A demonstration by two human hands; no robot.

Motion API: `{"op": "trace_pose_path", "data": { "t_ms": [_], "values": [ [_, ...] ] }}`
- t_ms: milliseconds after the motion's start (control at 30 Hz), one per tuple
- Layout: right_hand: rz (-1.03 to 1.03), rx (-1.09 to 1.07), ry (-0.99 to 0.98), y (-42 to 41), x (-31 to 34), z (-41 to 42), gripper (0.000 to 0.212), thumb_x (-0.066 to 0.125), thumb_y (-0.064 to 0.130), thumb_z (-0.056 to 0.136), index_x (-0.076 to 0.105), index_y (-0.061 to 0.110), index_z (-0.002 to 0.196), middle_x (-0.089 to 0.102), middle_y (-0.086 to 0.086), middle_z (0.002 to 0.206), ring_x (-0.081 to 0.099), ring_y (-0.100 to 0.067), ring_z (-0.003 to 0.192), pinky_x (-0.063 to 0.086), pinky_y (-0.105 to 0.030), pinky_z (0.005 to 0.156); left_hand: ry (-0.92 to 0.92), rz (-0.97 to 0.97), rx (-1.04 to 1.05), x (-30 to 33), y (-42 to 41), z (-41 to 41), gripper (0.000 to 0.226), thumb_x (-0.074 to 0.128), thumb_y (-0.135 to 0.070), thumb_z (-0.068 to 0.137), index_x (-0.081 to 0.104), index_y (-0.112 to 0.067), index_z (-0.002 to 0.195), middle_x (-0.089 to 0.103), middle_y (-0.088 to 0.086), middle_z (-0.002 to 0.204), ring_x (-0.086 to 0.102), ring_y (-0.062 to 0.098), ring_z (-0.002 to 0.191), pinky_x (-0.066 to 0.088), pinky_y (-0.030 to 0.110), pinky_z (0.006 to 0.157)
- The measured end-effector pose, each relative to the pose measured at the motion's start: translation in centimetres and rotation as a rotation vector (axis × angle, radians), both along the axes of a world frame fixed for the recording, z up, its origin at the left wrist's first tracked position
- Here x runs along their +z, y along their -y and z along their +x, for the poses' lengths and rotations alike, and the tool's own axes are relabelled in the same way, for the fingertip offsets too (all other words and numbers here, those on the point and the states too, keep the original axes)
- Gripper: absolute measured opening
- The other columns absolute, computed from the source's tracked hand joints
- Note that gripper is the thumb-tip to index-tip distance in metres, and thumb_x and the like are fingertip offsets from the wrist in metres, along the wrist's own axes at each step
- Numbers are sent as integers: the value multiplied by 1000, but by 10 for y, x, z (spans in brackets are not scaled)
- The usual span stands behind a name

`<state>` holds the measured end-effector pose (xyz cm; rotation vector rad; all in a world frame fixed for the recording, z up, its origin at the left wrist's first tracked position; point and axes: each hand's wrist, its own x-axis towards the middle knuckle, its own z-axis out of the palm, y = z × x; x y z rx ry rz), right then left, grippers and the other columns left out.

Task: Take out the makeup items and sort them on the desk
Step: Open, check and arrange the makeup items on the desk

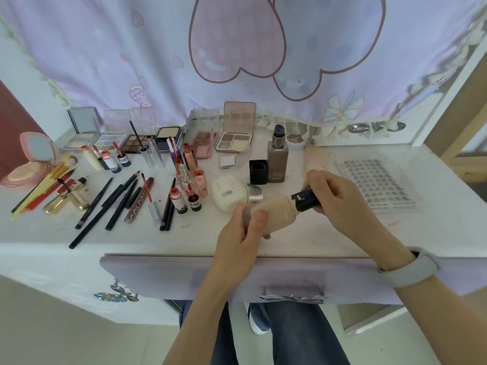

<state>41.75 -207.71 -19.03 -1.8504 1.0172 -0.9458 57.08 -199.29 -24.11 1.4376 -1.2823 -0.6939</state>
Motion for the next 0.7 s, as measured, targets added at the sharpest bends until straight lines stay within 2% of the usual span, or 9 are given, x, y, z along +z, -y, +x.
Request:
{"op": "trace_pose_path", "data": {
  "t_ms": [133,233,267,333,400,533,600,667,700],
  "values": [
    [-104,193,-43,3,13,1,24,42,11,94,50,34,93,53,4,79,44,-6,61,39,-17,58,-128,-32,20,0,-1,4,31,32,-54,87,50,-30,95,62,-17,69,48,-5,62,40,9,61],
    [-62,323,-32,8,24,2,23,43,21,87,48,38,101,51,5,95,44,0,64,39,-13,59,-193,-75,29,1,-3,7,32,31,-48,89,52,-25,95,62,-15,68,48,-4,62,40,9,62],
    [-95,293,-93,9,27,6,15,40,31,89,49,40,97,52,8,92,44,0,62,39,-13,58,-206,-82,29,1,-3,7,32,31,-47,89,52,-24,95,62,-15,68,48,-3,62,40,9,62],
    [-173,199,-239,10,31,12,21,35,48,86,52,39,81,54,9,73,43,-4,53,39,-16,53,-222,-82,26,1,-3,8,33,31,-48,89,51,-23,95,62,-14,68,48,-2,62,40,9,62],
    [-227,162,-276,10,34,17,21,38,43,86,52,35,73,52,6,62,43,-6,48,38,-19,50,-233,-80,21,1,-2,8,34,31,-49,88,51,-23,95,62,-13,67,48,-2,62,40,9,62],
    [-207,296,-224,11,40,11,24,47,15,89,49,39,91,56,5,89,43,-4,60,40,-15,55,-272,-108,7,2,-3,11,41,32,-52,90,52,-17,96,61,-11,66,49,-2,62,41,10,61],
    [-162,268,-227,12,42,13,8,45,33,88,51,38,88,56,10,80,43,-4,57,40,-19,55,-298,-112,-1,3,-3,12,41,32,-48,87,52,-14,96,60,-8,66,49,0,61,41,11,61],
    [-172,196,-294,14,43,16,22,40,48,84,55,33,83,54,10,61,42,-4,49,39,-21,52,-303,-106,-11,5,-3,12,43,32,-47,84,52,-13,99,59,-7,67,48,0,61,41,12,61],
    [-186,189,-301,14,43,16,23,41,46,85,57,30,84,52,10,59,42,-4,48,38,-21,51,-299,-107,-13,5,-2,12,43,31,-47,84,53,-13,99,59,-7,67,48,0,60,41,12,61]
  ]
}}
